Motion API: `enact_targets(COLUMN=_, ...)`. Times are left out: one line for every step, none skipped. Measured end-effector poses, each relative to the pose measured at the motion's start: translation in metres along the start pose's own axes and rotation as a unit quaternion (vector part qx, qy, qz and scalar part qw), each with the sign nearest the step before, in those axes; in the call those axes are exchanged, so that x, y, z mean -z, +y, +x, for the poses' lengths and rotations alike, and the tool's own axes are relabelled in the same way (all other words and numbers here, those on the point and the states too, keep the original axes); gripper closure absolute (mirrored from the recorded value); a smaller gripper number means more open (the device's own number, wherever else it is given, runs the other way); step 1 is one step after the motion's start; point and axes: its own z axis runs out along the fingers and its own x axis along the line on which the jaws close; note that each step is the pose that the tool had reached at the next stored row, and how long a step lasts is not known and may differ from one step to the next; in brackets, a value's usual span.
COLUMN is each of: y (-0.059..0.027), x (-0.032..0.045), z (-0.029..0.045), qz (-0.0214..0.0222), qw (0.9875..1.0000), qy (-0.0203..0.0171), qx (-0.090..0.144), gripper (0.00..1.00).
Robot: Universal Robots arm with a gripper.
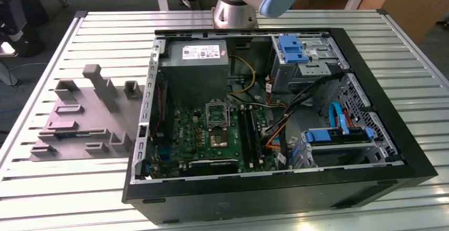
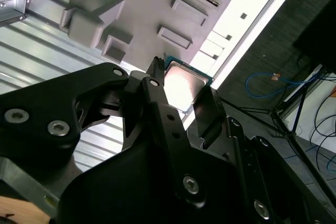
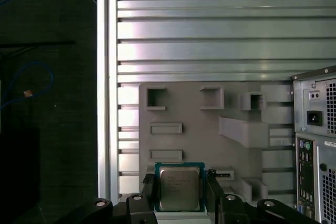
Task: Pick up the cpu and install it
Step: 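Pick up the cpu and move it towards the insertion slot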
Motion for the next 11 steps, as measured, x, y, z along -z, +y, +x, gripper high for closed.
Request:
enact_targets(y=0.0000, x=0.0001, z=-0.0004, qz=0.0000, qw=1.0000, qy=0.0000, qx=0.000, gripper=0.53)
enact_targets(y=0.0000, x=0.0001, z=-0.0008, qz=0.0000, qw=1.0000, qy=0.0001, qx=0.000, gripper=0.53)
enact_targets(y=0.0000, x=0.0000, z=-0.0012, qz=0.0000, qw=1.0000, qy=0.0000, qx=0.000, gripper=0.53)
enact_targets(y=0.0001, x=0.0000, z=-0.0016, qz=0.0000, qw=1.0000, qy=0.0000, qx=0.000, gripper=0.53)
enact_targets(y=0.0001, x=0.0000, z=-0.0019, qz=0.0000, qw=1.0000, qy=0.0000, qx=0.000, gripper=0.53)
enact_targets(y=0.0001, x=-0.0001, z=-0.0019, qz=0.0000, qw=1.0000, qy=0.0000, qx=0.000, gripper=0.53)
enact_targets(y=0.0001, x=-0.0001, z=-0.0020, qz=0.0000, qw=1.0000, qy=0.0000, qx=0.000, gripper=0.53)
enact_targets(y=0.0001, x=0.0000, z=-0.0021, qz=0.0000, qw=1.0000, qy=0.0000, qx=0.000, gripper=0.53)
enact_targets(y=0.0001, x=0.0000, z=-0.0022, qz=0.0000, qw=1.0000, qy=0.0000, qx=0.000, gripper=0.53)
enact_targets(y=0.0001, x=0.0000, z=-0.0022, qz=0.0000, qw=1.0000, qy=0.0000, qx=0.000, gripper=0.53)
enact_targets(y=0.0001, x=0.0000, z=-0.0023, qz=0.0000, qw=1.0000, qy=0.0000, qx=0.000, gripper=0.53)
